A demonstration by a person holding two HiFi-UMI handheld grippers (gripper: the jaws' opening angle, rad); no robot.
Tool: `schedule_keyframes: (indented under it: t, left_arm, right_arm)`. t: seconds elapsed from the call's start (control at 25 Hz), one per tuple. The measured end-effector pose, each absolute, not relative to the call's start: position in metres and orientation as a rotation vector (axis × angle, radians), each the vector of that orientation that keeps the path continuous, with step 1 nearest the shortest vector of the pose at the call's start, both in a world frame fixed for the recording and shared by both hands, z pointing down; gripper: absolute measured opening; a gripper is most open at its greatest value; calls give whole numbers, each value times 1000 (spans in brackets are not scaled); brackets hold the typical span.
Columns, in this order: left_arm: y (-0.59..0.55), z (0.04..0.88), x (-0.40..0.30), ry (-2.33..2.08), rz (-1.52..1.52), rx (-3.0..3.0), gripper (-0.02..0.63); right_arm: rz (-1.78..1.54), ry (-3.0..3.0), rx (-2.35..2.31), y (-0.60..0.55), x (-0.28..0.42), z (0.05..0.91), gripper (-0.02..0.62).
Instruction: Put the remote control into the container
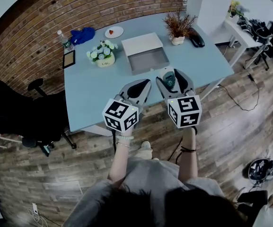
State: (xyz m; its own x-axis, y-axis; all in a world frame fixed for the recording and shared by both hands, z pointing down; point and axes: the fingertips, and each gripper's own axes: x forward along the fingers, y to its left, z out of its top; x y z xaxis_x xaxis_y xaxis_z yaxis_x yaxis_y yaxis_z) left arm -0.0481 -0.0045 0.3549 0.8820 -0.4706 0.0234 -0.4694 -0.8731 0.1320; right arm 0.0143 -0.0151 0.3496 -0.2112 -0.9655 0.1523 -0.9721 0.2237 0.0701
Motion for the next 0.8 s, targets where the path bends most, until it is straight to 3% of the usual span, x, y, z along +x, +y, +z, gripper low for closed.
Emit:
schedule_keyframes:
  t: [0.8]
  left_arm:
    - [-66,376,-54,-695,11,2884,3]
  right_arm:
    - [126,-2287,1821,-72,15,376,285]
